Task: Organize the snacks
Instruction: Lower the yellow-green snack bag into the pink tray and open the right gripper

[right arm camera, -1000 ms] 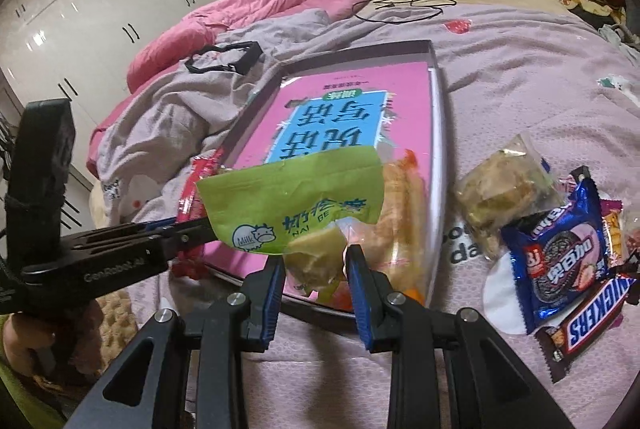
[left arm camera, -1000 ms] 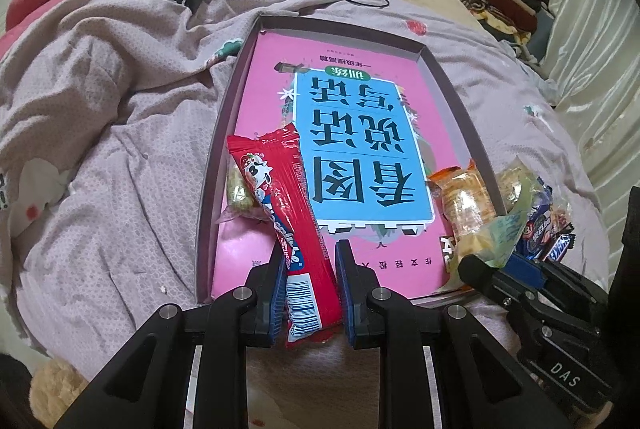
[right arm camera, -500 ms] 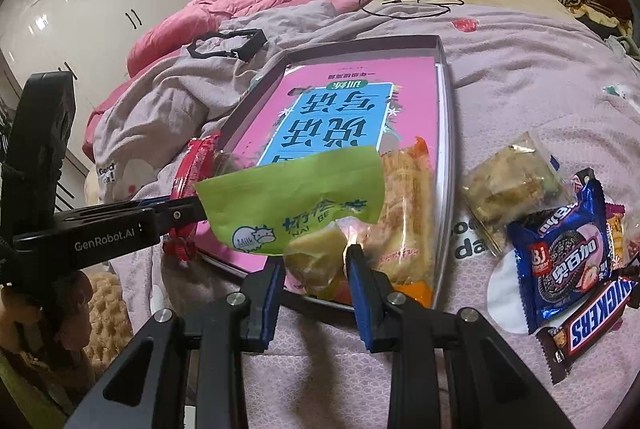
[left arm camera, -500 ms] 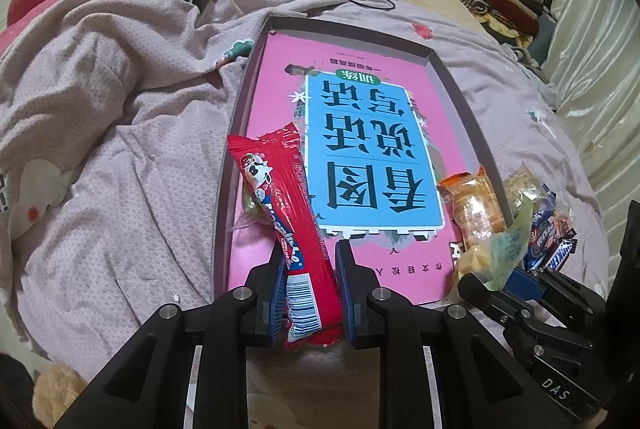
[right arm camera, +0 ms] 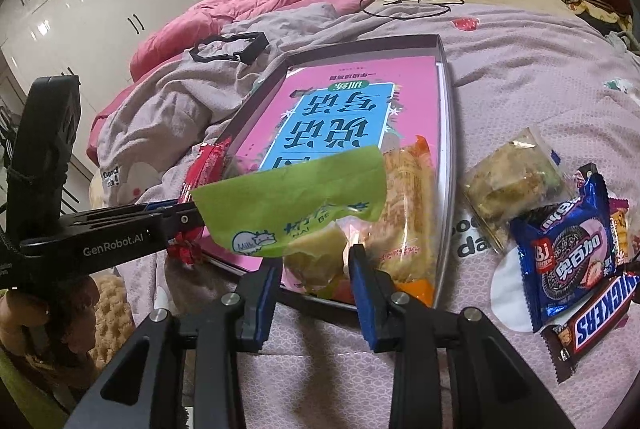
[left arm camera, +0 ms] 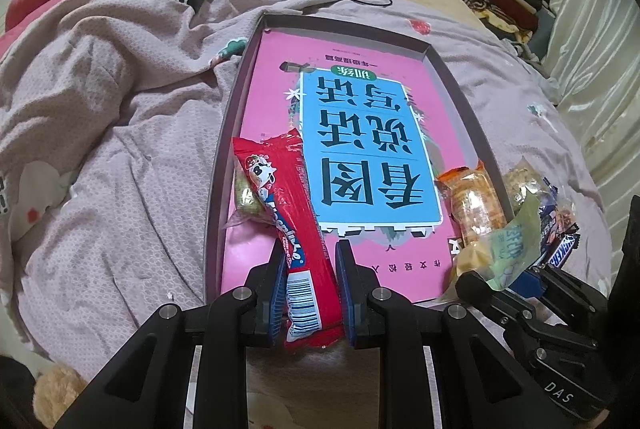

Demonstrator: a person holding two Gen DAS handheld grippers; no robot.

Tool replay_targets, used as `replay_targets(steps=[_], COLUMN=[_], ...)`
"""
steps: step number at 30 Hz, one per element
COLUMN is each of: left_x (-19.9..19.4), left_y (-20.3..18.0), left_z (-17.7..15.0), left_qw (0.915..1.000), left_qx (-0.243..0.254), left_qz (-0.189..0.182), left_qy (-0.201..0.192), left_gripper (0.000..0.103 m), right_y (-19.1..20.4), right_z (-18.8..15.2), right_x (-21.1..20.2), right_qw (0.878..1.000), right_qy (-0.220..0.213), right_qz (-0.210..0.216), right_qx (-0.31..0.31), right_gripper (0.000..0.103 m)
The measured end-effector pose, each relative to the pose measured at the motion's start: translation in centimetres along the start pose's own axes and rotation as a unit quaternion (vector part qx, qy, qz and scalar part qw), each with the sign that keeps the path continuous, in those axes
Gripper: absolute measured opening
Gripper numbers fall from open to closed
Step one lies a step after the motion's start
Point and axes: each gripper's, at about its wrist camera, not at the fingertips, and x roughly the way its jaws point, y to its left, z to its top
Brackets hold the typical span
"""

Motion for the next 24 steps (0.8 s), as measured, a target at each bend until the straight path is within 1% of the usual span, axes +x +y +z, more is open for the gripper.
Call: replay_targets(steps=[24], left_x=[-0.1], left_y=[-0.51], left_z=[-0.01], left_qw=[1.0], left_qx=[0.007], left_qz=[-0.006], left_qy=[-0.001], left_gripper=[0.025], right_y=[0.32], right_z=[-0.13], right_x=[-0.41], right_qw=[1.0], right_qy=[-0.007], right_qz=[0.01], right_qx=[-0.009], right_gripper=[0.045])
